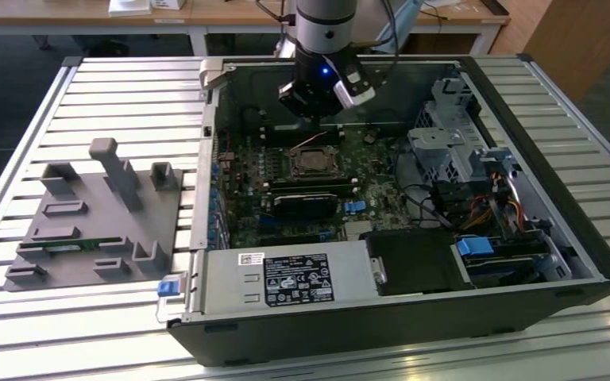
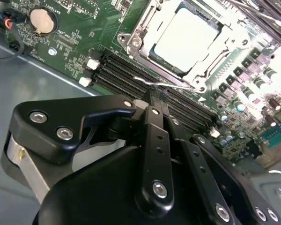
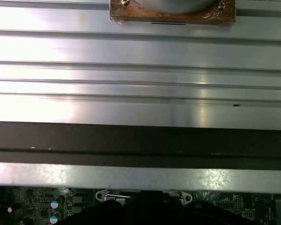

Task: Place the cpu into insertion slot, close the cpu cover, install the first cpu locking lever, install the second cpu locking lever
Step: 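Install the first cpu locking lever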

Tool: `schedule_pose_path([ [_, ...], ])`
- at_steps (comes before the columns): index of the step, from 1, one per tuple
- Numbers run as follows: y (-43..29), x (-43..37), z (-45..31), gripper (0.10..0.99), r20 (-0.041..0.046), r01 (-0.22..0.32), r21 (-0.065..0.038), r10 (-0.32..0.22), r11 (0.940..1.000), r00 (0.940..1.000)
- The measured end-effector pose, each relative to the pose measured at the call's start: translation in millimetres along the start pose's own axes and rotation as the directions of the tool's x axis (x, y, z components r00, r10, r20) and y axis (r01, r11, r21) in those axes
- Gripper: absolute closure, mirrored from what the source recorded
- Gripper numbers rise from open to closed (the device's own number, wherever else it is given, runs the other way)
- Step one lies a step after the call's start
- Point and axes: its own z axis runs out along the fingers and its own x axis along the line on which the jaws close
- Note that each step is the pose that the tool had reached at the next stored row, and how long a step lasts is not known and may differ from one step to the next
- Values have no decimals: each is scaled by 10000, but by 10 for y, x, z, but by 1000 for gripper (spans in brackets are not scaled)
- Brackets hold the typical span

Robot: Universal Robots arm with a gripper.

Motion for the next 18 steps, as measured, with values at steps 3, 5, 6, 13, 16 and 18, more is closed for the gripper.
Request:
schedule_pose_path([
  [3,-5,-4,43,980,0,1,0,-1,10000,10000],
  [5,-5,-9,49,980,-2,0,3,0,10000,10000],
  [6,-6,-13,50,980,-2,0,6,0,10000,10000],
  [13,-8,-22,74,980,-3,4,180,-4,9998,10000],
  [16,-11,-39,102,980,-2,3,181,-3,9998,10000],
  [18,-12,-63,119,980,-4,3,181,-3,9998,10000],
])
